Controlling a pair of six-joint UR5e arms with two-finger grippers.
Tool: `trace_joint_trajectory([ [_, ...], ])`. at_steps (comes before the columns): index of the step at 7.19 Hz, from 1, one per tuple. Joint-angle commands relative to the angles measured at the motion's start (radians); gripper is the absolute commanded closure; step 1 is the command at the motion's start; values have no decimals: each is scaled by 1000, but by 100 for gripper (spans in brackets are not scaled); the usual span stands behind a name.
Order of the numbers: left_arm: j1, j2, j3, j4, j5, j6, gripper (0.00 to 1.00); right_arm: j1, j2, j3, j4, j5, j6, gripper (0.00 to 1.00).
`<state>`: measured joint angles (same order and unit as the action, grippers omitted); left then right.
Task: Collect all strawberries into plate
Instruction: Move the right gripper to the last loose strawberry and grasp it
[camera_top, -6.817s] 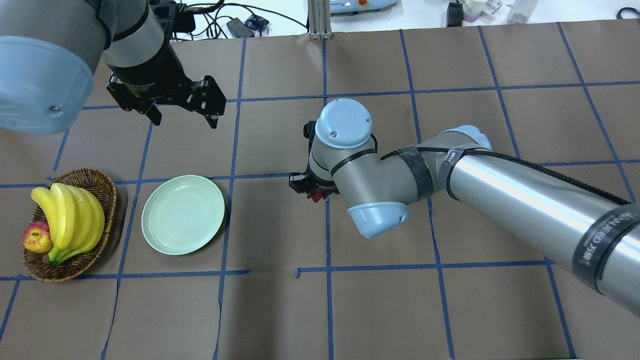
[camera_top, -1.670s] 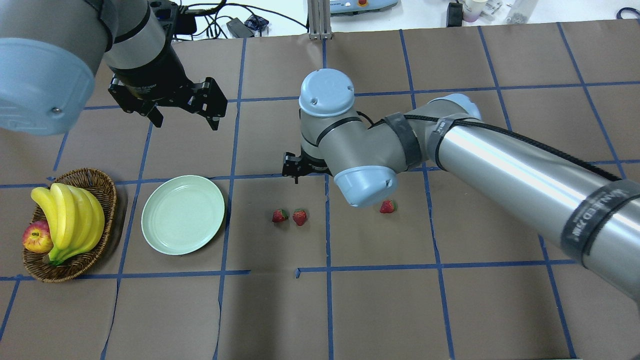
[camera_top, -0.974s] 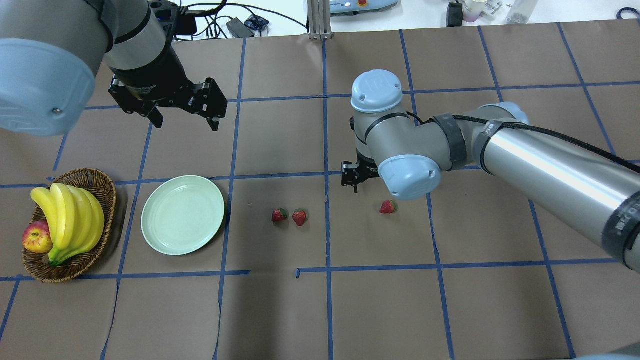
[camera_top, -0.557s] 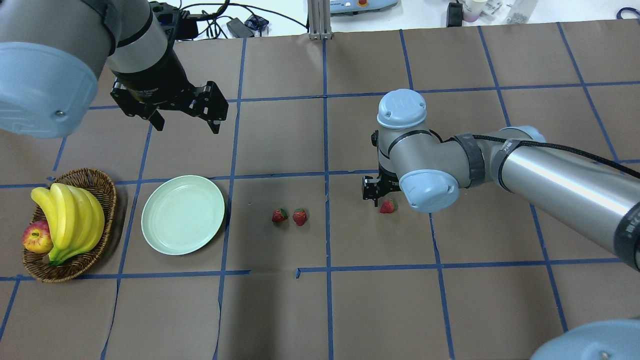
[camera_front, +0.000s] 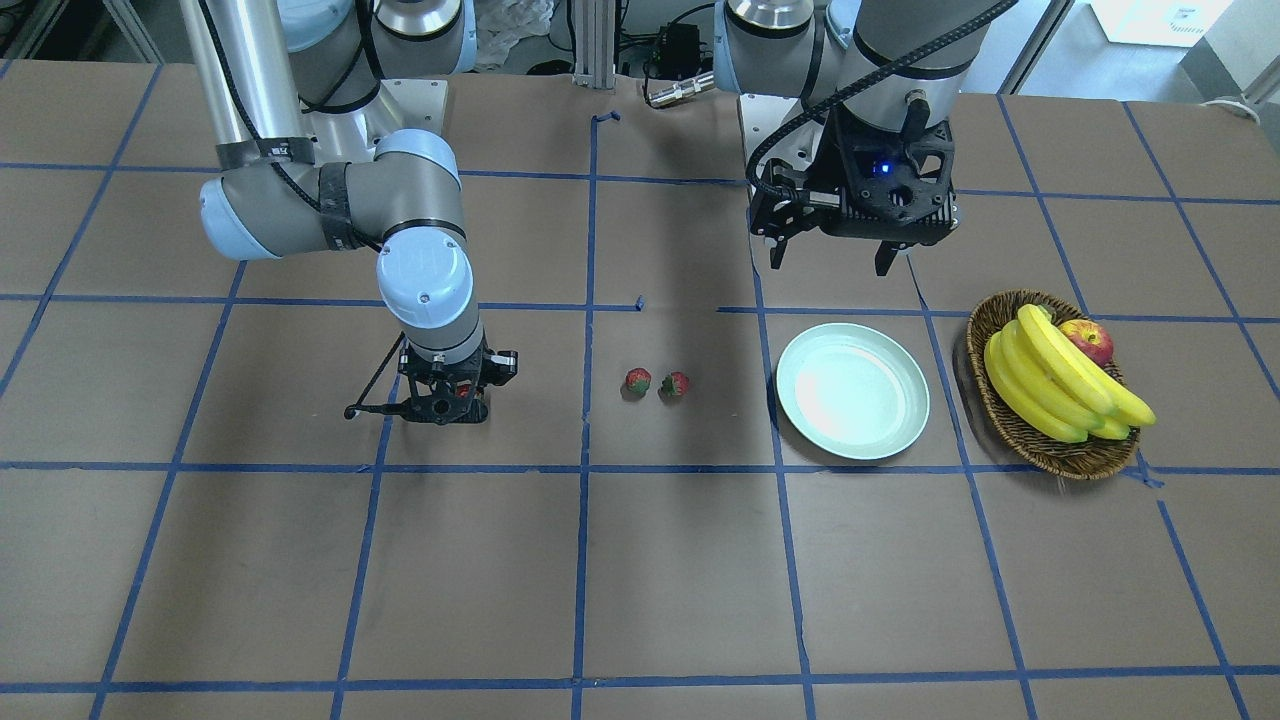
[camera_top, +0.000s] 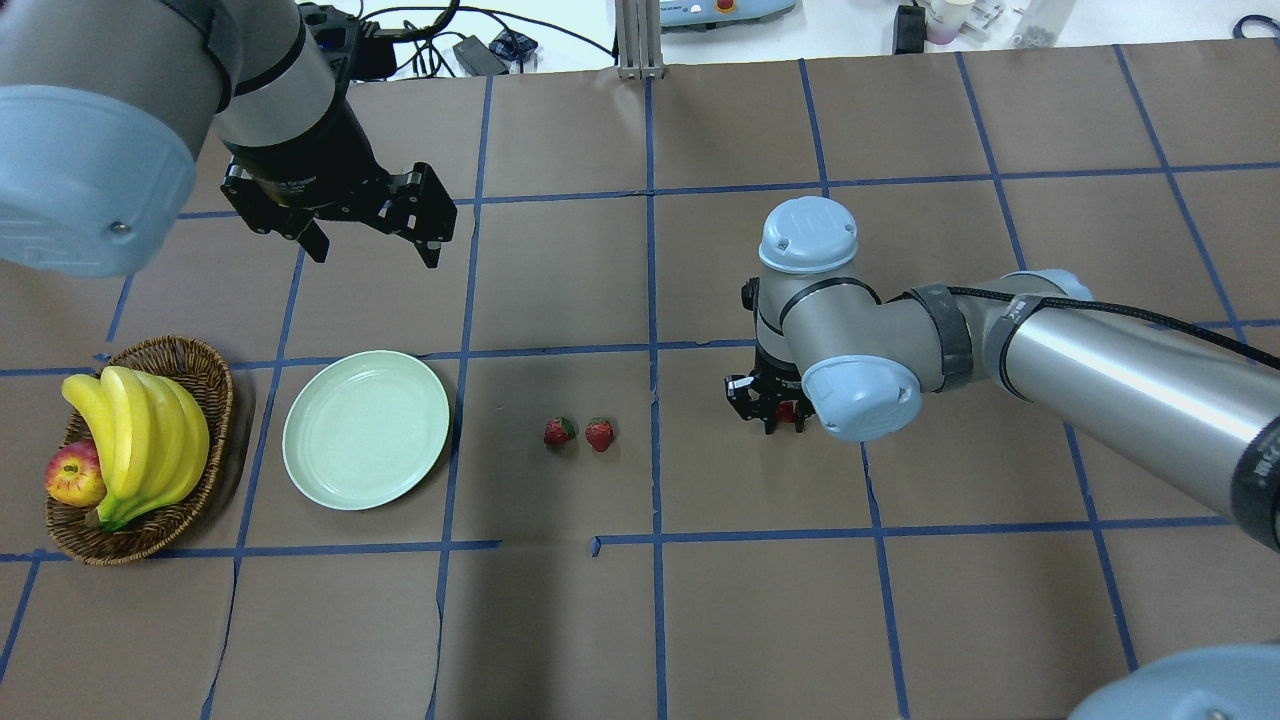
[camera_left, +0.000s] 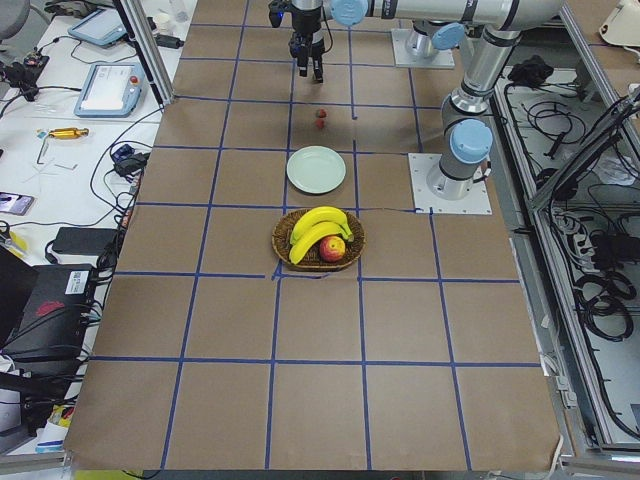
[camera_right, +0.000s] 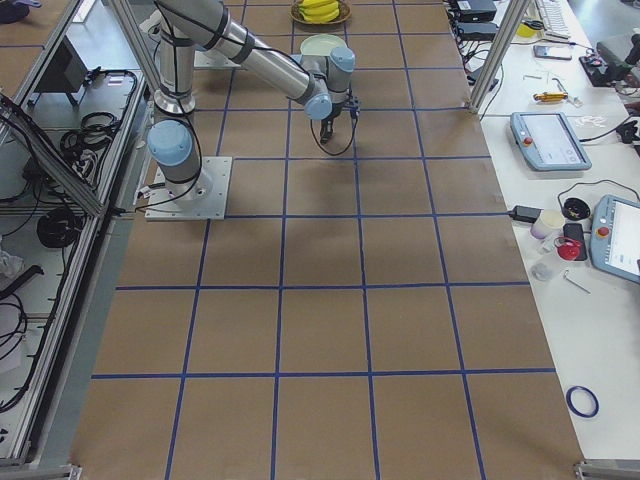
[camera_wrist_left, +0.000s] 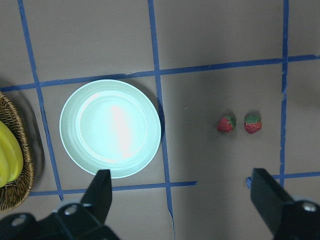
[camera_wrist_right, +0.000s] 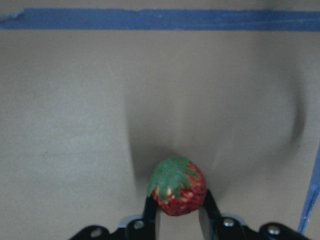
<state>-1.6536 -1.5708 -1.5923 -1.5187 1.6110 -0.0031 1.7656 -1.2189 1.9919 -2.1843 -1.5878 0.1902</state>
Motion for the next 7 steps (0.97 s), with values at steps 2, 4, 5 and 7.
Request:
trace_joint_trajectory([
  [2, 0, 0, 0, 0, 0, 0, 0, 2, -5, -21, -67, 2, 0, 100],
  [4, 0, 0, 0, 0, 0, 0, 0, 49, -10, -50, -83, 90, 11, 100],
  [5, 0, 0, 0, 0, 0, 0, 0, 99, 2, -68, -147, 226, 72, 100],
  [7, 0, 0, 0, 0, -2, 0, 0, 167, 108, -137, -254, 249, 147, 100],
])
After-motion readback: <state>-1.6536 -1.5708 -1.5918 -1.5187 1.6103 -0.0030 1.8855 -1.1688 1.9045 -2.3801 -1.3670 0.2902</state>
